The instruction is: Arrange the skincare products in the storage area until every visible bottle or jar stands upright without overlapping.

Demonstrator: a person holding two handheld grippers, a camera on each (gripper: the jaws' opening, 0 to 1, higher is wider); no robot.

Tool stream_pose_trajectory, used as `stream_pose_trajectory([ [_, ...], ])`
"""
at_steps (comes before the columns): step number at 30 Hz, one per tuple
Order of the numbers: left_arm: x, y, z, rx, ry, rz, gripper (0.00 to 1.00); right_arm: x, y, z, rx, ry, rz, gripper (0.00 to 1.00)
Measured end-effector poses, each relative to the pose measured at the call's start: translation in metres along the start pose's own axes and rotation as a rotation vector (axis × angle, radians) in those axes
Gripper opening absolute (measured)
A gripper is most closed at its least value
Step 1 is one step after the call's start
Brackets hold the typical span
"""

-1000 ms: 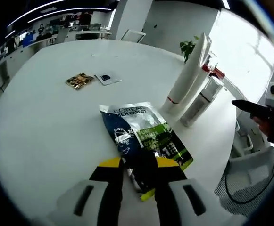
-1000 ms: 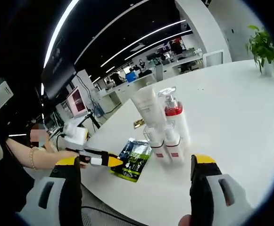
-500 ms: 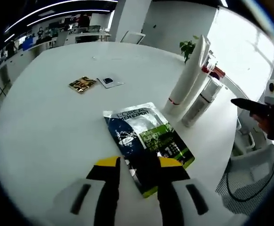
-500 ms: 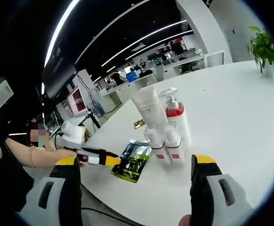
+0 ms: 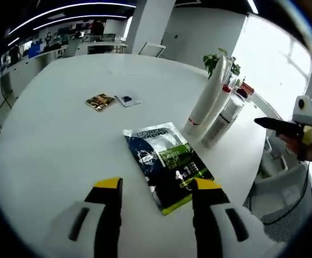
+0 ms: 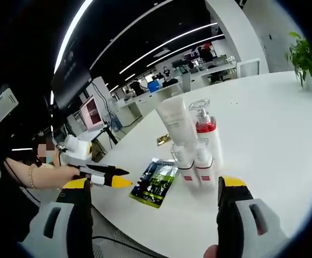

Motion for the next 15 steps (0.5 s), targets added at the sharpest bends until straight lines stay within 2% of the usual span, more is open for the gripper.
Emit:
stream_pose_trajectory([
  [2,0.004,0.0,0.008,0.004,-0.004,0.003,0.51,0.0,0.0,-0.001,-0.003,0.004,0.005,0.97],
  [4,0.002,0.002,0.007,0.002,-0.014,0.013,0.53,-0.001,-0.001,-0.002,-0.007,0.009,0.009,0.97],
  [15,-0.004,-0.015,0.031,0.011,-0.016,0.012,0.69,-0.006,-0.002,-0.005,-0.013,0.032,0.026,0.97],
])
Point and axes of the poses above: the point that each gripper's makers call its tool centre point, and the gripper's own axes: z roughly backward along the fingers, x roughly to its right, y roughly out of its top, the point moved 10 cm from there along z, roughly backward along the fingers, and after that the axes turned 3 degrees about z, right-handed, at the moved point
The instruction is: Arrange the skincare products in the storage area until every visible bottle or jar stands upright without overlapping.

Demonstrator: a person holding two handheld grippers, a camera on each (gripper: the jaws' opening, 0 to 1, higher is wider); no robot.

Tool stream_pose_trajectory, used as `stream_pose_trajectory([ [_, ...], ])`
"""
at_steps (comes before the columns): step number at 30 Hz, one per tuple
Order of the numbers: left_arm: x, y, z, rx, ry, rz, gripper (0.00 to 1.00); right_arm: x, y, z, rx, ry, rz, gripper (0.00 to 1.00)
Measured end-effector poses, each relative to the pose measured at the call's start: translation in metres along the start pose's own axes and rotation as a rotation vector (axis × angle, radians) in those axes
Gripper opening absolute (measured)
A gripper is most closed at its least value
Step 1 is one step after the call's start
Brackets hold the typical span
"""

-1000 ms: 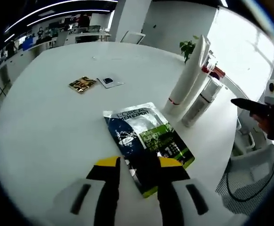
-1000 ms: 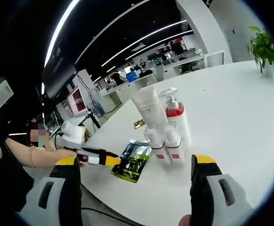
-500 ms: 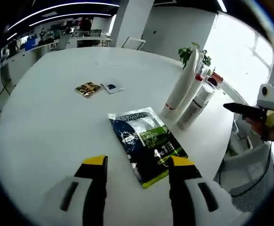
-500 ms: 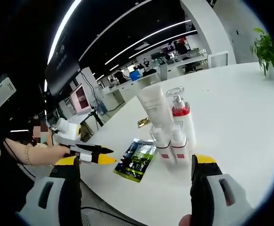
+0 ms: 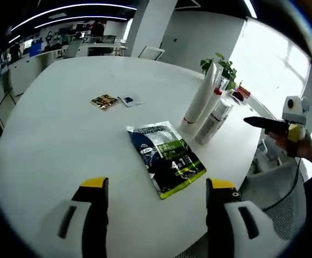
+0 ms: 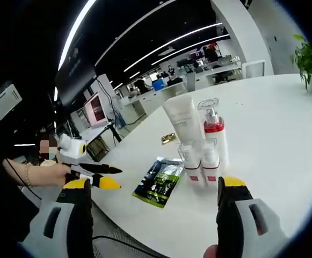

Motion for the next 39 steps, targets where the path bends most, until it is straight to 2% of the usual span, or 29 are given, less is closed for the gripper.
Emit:
stream_pose_trajectory([
  [18,-0.011,-0.013,0.043,0.034,0.029,-0.001,0.85,-0.006,-0.004,-0.004,-0.028,0.017,0.021,0.99],
  [23,-0.019,-0.015,0.054,0.045,0.036,0.003,0.86,-0.007,-0.005,-0.004,-0.032,0.013,0.026,1.0],
  [28,-0.016,-0.016,0.065,0.057,0.044,0.008,0.86,-0.006,-0.008,-0.002,-0.036,0.005,0.03,1.0],
  [32,-0.011,-0.009,0.073,0.084,0.043,0.001,0.87,-0.007,-0.007,-0.001,-0.032,-0.004,0.039,1.0],
  [39,-0.012,-0.007,0.086,0.111,0.049,0.008,0.86,-0.007,-0.005,0.002,-0.02,-0.015,0.039,1.0],
])
Point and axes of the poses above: the point that each gripper's makers call its tool centre point, and the gripper's own axes: z roughly backward along the fingers, x roughly to its right, y roughly out of its top, the point moved 10 cm from there along z, roughly backward along the fingers, and after that the axes turned 3 degrees about z, right-handed, at the moved point
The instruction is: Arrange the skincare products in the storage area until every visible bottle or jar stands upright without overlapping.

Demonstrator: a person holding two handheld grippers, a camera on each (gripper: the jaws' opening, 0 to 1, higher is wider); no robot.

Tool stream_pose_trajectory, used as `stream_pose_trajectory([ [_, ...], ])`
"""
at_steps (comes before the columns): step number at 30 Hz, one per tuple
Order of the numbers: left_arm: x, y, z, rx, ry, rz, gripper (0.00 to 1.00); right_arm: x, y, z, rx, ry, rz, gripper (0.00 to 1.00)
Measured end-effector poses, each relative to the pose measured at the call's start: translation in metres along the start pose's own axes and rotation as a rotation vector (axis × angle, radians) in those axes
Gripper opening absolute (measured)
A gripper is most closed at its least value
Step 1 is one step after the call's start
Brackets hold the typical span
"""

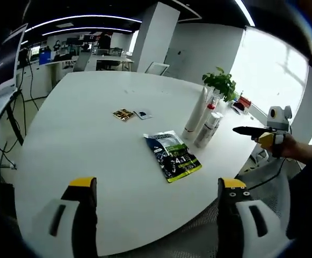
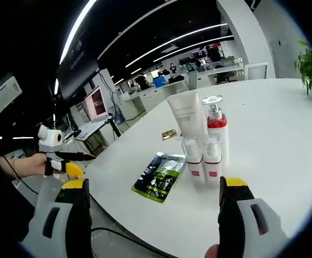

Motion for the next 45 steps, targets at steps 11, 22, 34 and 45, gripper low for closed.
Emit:
stream_pose_trajectory([
  [11,-0.016,0.0,0.018,0.037,0.052,0.027,0.86,0.0,0.0,0.002,0.005,-0.008,0.006,1.0],
  [22,-0.014,-0.002,0.017,0.024,0.061,0.027,0.85,-0.001,0.0,0.003,0.004,-0.011,0.005,1.0],
  [34,-0.01,0.006,0.007,0.034,0.047,0.04,0.85,0.0,-0.001,0.003,-0.002,-0.015,0.001,1.0],
  [45,-0.001,0.025,-0.02,0.033,0.065,0.043,0.84,0.003,-0.003,0.003,0.002,-0.032,-0.016,1.0],
])
Point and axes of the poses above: the point that each gripper's makers call its tool centre point, and the gripper's own axes: z roughly backward along the fingers, x roughly to its right, y roughly out of its top, the point moved 10 cm from there along z, roughly backward along the fingers, and after that the axes turned 3 degrees about z, right-handed, at the moved point
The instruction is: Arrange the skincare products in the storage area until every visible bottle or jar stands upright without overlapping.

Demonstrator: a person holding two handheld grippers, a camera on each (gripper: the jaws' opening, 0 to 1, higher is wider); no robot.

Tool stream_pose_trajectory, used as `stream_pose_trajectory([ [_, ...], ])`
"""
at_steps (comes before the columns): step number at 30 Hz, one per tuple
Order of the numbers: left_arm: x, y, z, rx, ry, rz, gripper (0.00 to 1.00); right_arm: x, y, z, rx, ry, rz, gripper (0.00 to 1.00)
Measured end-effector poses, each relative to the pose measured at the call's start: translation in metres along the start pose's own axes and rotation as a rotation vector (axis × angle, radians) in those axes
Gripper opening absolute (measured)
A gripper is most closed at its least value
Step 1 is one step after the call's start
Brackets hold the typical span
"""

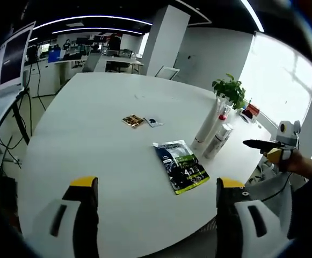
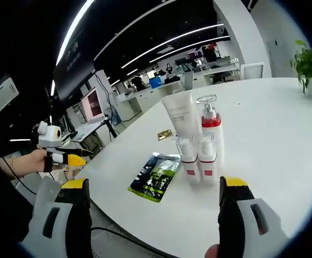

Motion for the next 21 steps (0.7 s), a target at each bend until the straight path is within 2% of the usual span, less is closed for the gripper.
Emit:
stream_pose_trajectory([
  [3,0.005,0.006,-0.009,0.006,0.005,-0.007,0.83,-0.001,0.0,0.001,-0.001,-0.004,-0.003,1.0],
  [8,0.011,0.015,-0.027,-0.017,0.009,-0.015,0.83,-0.001,-0.001,0.0,-0.01,-0.003,0.002,1.0],
  [15,0.027,0.028,-0.046,-0.03,-0.013,-0.041,0.83,0.001,-0.002,0.0,-0.011,-0.013,-0.003,1.0],
  [21,0.032,0.04,-0.068,-0.055,-0.022,-0.063,0.83,0.0,-0.003,0.0,-0.022,-0.013,-0.011,0.99],
])
Point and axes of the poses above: the point that each gripper's makers call its tool centre point, and the gripper's own axes: z roughly backward along the fingers, x roughly to its right, y roughly out of its top, the point moved 10 cm from there along z, roughly backward along the fingers, and after that the axes turned 3 degrees about z, right-handed, at the moved point
